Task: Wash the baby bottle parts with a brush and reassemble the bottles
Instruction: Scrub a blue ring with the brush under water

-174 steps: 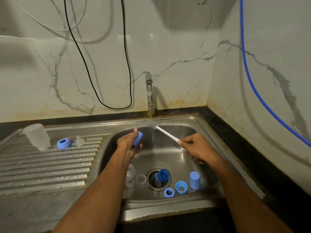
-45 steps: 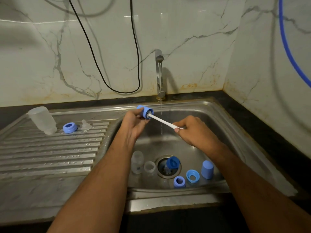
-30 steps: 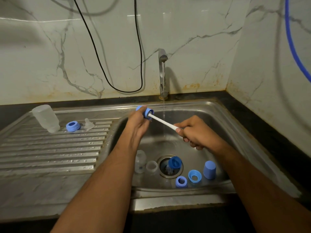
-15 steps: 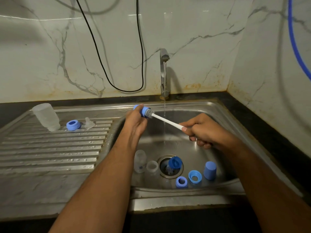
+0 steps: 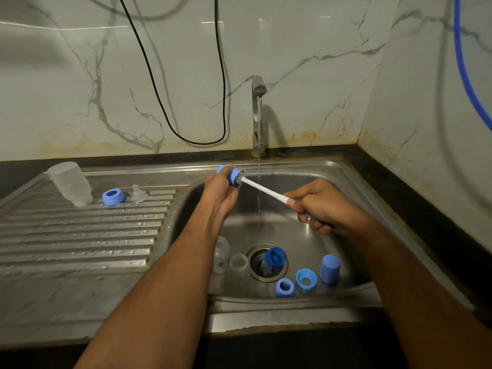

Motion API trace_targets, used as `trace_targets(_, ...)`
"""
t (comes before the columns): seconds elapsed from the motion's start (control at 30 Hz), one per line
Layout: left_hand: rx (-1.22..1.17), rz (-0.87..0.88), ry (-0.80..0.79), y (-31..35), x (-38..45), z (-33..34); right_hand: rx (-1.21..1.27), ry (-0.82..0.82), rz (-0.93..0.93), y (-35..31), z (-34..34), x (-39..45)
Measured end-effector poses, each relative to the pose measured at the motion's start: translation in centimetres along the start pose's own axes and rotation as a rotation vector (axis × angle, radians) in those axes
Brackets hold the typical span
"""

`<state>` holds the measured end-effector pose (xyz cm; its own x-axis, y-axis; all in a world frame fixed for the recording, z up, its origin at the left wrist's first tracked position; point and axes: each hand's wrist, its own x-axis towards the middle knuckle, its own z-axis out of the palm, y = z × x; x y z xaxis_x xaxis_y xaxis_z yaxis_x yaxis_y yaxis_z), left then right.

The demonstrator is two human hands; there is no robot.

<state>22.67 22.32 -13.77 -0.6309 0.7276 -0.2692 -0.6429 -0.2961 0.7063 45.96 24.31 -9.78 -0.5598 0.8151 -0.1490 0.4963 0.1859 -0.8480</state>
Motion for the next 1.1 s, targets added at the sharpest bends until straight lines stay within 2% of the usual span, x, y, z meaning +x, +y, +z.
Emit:
trace_targets(0.2,-0.011,-0.004,0.039,0.5,-0.2,0.1,-0.061,0.056,-0.027,0.2,1.2,0.2)
trace_targets(0.33,-0.032,0.020,0.077,0.7,-0.2,-0.3,-0.165,0.025,-0.082,-0.2,1.3,-0.5)
trace_targets(0.5,0.008,-0.031,-0.006,-0.1,-0.6,0.4,-0.249,0.191,-0.124,0.0,1.4,-0.1)
trace_targets(0.7,-0.072,-0.003,0.036,0.6,0.0,-0.9,-0.117,-0.016,-0.004,-0.3,0.1,-0.8)
trace_targets(0.9,-0.127,0.032,0.078,0.4,0.4,-2.0,-0.046,0.132,-0.080,-0.5,-0.5,-0.6)
trace_targets(1.0,-0.100,0.039,0.037,0.2,0.0,-1.0,-0.143,0.122,-0.117,-0.5,1.5,-0.7)
trace_targets(1.1,-0.080,0.041,0.049,-0.6,-0.3,0.1,-0.223,0.194,-0.168,-0.9,2.9,-0.6)
